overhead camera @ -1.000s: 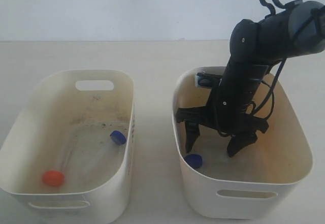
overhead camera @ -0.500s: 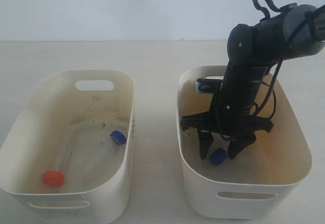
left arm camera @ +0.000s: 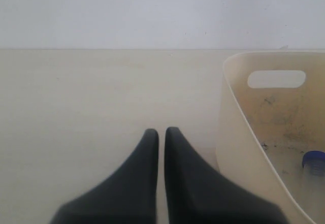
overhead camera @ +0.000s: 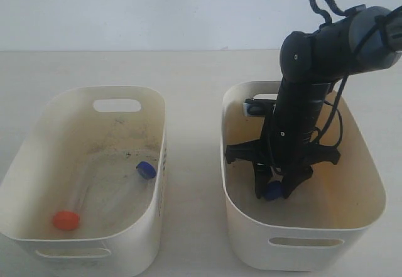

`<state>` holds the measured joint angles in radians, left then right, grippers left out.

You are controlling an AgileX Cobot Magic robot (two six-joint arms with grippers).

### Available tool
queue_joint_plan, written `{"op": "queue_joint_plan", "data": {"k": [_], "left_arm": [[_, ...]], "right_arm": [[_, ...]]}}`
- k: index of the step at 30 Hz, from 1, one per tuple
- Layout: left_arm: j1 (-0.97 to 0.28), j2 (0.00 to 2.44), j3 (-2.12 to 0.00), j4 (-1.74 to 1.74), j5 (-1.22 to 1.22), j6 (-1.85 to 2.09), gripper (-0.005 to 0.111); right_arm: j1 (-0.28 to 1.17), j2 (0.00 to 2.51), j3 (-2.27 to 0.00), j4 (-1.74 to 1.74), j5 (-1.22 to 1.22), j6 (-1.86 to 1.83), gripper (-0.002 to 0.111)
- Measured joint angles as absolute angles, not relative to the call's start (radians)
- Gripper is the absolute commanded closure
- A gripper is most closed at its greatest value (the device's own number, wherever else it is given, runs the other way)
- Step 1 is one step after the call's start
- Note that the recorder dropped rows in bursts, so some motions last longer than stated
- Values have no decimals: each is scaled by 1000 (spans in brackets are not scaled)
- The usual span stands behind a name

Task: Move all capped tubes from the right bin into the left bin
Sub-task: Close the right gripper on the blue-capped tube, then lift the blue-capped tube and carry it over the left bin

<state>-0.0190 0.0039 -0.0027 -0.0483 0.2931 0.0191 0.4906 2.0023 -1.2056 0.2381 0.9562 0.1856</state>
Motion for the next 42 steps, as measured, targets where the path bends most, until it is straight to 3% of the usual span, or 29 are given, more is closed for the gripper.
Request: {"op": "queue_joint_plan", "data": {"k": [19, 42], "left_arm": [[-19, 4, -3, -48, 293, 19, 103], [-19, 4, -3, -48, 293, 19, 103]], "right_arm": [[498, 1860, -1195, 202, 944, 191, 108], [522, 1359, -1195, 259, 901, 191, 108]]}}
